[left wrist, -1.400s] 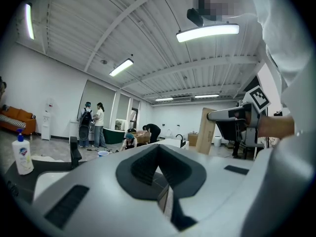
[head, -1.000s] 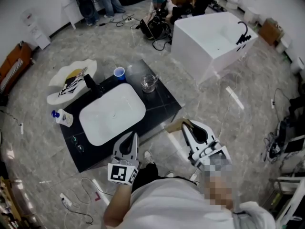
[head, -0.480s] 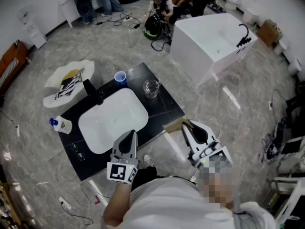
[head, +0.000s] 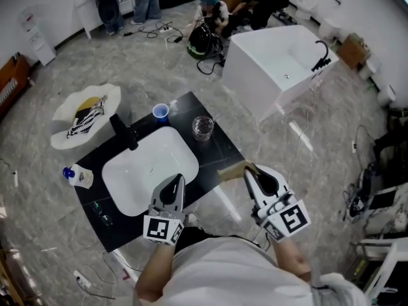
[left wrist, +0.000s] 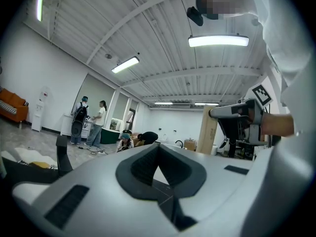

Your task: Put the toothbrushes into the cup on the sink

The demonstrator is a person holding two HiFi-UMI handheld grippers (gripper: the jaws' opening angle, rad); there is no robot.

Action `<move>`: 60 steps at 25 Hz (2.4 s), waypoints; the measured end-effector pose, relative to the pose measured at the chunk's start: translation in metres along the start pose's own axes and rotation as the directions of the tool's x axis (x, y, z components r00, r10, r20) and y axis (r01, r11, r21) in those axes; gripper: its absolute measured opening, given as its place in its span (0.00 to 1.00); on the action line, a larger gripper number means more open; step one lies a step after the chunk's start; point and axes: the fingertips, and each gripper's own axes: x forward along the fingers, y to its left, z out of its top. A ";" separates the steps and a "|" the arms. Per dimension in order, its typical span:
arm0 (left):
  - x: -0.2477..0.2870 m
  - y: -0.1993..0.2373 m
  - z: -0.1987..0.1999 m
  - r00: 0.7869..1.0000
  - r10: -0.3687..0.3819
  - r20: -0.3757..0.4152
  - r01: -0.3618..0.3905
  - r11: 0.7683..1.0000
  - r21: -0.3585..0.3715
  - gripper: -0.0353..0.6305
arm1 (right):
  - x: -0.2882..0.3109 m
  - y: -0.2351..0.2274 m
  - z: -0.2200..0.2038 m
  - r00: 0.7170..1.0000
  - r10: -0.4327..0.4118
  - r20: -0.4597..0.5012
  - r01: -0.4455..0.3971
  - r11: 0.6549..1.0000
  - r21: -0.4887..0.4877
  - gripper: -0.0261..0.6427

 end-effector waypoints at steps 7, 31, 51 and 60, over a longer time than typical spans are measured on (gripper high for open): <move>0.015 0.015 0.003 0.999 -0.031 0.006 0.031 0.999 -0.014 0.06 | 0.014 -0.003 0.002 0.999 -0.032 -0.006 0.032 0.999 -0.005 0.13; 0.019 0.043 -0.004 1.000 0.007 -0.001 -0.007 0.997 -0.072 0.06 | 0.047 -0.008 0.021 1.000 -0.004 -0.010 0.005 1.000 0.025 0.13; 0.062 0.046 0.018 0.979 0.201 -0.008 -0.201 0.980 0.000 0.06 | 0.113 -0.073 0.022 0.981 0.195 0.019 -0.196 0.978 0.071 0.13; 0.061 0.043 0.010 0.973 0.229 -0.029 -0.229 0.973 0.009 0.06 | 0.138 -0.095 0.016 0.978 0.209 0.026 -0.211 0.974 0.088 0.13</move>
